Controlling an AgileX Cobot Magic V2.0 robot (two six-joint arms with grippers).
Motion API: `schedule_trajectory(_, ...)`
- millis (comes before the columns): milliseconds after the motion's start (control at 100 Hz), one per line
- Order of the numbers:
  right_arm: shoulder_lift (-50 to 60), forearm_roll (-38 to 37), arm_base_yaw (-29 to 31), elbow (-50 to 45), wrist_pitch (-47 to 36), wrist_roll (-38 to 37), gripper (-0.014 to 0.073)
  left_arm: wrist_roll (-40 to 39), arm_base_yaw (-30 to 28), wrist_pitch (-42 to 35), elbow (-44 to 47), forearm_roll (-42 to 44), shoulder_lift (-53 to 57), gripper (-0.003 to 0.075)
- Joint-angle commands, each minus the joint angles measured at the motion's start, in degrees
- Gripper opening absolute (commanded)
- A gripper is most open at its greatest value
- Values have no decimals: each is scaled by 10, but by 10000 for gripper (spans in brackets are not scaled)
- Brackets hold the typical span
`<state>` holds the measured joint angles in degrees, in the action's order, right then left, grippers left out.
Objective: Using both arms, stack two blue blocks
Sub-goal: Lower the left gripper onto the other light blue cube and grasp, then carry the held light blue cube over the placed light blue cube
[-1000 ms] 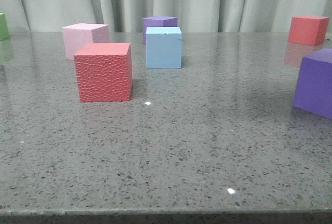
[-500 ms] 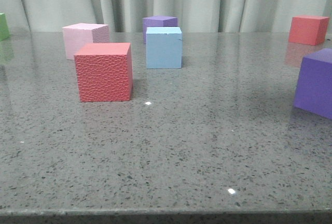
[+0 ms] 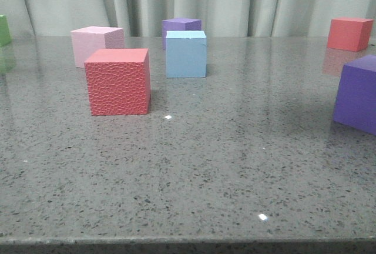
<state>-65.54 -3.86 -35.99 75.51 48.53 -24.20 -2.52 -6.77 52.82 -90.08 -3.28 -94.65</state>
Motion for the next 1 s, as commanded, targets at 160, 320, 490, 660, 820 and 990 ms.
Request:
schedule_trajectory(160,15,-3,1,12,-30,6,654,-45,103,-13,-86,-33,22,323)
schedule_trajectory(320,15,-3,1,12,-30,6,654,-112,170,-21,-110,-38,12,323)
schedule_trajectory(490,15,-3,1,12,-28,6,654,-148,239,-75,-114,-70,-11,323)
schedule_trajectory(660,15,-3,1,12,-25,6,654,-173,292,-96,-114,-76,-45,323)
schedule_trajectory(820,15,-3,1,12,-22,6,654,-189,320,-97,-131,-81,-75,323)
schedule_trajectory(990,15,-3,1,12,-18,6,654,-199,340,-96,-167,-87,-95,323)
